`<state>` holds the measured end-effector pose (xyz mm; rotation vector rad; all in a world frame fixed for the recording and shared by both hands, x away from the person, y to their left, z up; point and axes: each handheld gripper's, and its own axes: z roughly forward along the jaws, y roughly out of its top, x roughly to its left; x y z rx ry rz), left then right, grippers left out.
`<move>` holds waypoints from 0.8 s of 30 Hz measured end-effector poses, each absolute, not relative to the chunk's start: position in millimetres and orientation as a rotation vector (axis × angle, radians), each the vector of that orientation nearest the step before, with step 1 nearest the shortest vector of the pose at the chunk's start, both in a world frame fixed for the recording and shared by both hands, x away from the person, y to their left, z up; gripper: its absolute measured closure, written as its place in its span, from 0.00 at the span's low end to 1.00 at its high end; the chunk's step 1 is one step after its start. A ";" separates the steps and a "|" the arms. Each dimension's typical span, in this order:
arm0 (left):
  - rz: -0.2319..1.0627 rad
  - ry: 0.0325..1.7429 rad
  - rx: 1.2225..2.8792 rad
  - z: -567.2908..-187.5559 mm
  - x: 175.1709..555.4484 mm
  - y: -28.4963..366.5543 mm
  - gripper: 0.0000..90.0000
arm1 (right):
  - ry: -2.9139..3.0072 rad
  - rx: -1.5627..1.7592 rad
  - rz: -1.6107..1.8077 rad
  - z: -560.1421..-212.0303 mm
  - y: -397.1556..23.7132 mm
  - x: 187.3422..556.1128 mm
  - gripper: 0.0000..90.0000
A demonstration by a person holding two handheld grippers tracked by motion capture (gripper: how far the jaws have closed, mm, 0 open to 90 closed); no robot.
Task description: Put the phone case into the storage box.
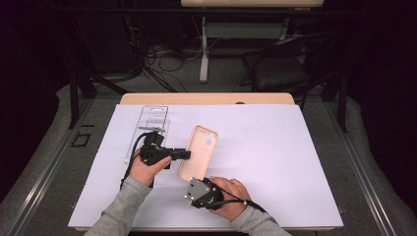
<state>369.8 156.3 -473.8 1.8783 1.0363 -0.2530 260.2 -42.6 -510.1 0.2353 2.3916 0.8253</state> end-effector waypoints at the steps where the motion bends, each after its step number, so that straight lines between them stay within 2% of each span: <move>1: -0.255 1.037 1.881 -473.9 369.9 156.3 0.74 | 2.393 0.239 0.825 -510.6 -42.6 259.6 0.98; 16: -0.291 1.050 1.911 -477.7 371.3 154.4 0.80 | 2.396 0.231 0.826 -511.8 -41.0 258.4 0.98; 24: -0.332 1.091 1.875 -479.8 371.5 155.7 0.83 | 2.396 0.226 0.830 -513.0 -40.2 257.6 0.98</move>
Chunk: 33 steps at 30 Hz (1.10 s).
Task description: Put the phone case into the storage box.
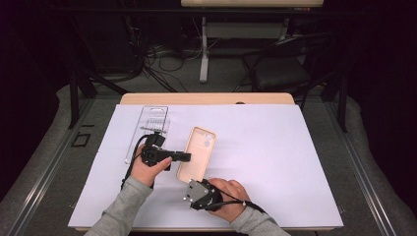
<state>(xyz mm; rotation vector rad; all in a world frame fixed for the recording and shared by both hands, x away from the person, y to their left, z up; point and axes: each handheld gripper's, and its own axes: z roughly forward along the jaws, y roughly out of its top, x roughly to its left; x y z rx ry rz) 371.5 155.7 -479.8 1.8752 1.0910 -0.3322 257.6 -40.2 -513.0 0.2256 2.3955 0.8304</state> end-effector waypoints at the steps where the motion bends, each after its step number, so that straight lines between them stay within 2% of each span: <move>1: -0.332 1.090 1.879 -479.8 371.8 156.2 0.83 | 2.394 0.218 0.830 -513.0 -40.0 257.7 0.98; 17: -0.355 1.101 1.869 -481.0 372.4 156.7 0.88 | 2.398 0.213 0.834 -513.7 -40.0 257.9 0.98; 33: -0.399 1.148 1.836 -482.3 373.1 158.5 0.89 | 2.397 0.203 0.835 -513.6 -39.9 257.8 0.98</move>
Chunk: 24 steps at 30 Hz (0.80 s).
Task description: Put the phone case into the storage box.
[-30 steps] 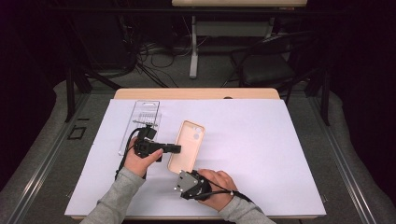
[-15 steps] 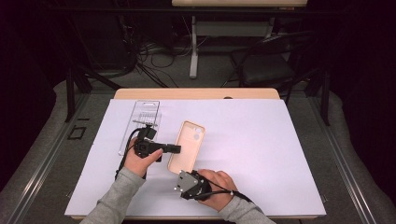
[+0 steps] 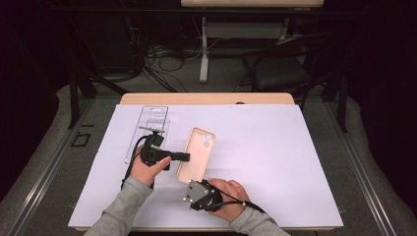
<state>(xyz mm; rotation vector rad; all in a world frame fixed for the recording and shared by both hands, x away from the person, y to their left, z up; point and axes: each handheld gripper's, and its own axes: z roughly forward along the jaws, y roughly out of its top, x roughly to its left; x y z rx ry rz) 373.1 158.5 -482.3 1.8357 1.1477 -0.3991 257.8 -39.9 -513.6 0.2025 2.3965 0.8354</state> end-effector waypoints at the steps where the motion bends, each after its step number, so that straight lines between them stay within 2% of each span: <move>1: -0.399 1.148 1.836 -482.2 373.1 158.5 0.89 | 2.396 0.202 0.836 -513.6 -39.9 257.8 0.98; 24: -0.414 1.164 1.821 -482.0 372.8 159.2 0.89 | 2.395 0.202 0.842 -513.4 -40.4 258.7 0.98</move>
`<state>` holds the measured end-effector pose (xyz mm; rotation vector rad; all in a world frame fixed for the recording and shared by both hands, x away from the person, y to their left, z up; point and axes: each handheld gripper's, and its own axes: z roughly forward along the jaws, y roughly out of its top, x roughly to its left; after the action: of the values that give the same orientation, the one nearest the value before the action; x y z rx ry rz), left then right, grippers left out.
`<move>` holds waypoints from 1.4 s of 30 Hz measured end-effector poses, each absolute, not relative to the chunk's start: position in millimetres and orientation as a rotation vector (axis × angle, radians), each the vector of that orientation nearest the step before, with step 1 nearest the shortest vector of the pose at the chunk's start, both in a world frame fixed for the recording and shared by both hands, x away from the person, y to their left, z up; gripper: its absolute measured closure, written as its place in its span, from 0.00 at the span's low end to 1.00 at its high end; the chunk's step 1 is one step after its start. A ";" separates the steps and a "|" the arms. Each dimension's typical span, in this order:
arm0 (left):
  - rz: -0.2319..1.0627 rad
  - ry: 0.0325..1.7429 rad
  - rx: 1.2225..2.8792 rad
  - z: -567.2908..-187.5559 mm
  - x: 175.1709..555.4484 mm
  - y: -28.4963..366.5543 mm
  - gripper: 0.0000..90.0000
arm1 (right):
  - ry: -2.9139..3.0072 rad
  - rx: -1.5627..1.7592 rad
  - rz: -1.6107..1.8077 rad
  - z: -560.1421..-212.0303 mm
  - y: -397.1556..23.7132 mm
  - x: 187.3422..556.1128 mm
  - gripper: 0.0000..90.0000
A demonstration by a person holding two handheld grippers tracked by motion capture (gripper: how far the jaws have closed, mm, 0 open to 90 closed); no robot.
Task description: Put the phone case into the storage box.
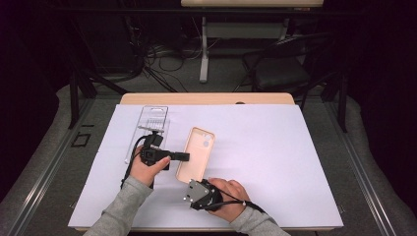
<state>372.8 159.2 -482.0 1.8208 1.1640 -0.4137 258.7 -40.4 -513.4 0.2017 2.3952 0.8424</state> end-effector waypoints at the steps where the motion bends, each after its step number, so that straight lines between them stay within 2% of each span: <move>1: -0.411 1.158 1.825 -482.2 373.2 159.4 0.89 | 2.395 0.206 0.843 -513.6 -40.4 258.5 0.98; 13: -0.406 1.155 1.822 -481.5 373.0 160.6 0.89 | 2.388 0.215 0.852 -513.4 -40.2 258.7 0.97; 15: -0.390 1.149 1.828 -481.9 373.5 161.0 0.89 | 2.385 0.223 0.858 -513.1 -40.5 259.4 0.94; 16: -0.383 1.149 1.828 -482.3 373.4 161.1 0.89 | 2.384 0.231 0.861 -512.8 -40.9 259.5 0.90; 23: -0.347 1.148 1.823 -483.4 373.6 163.8 0.89 | 2.368 0.234 0.877 -513.1 -41.8 260.4 0.81; 42: -0.258 1.123 1.748 -479.5 370.1 171.8 0.89 | 2.339 0.346 0.921 -507.8 -51.1 267.9 0.69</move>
<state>370.1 171.8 -479.5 1.7483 1.1231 -0.2578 267.9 -51.1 -507.8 0.3459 2.3392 0.9208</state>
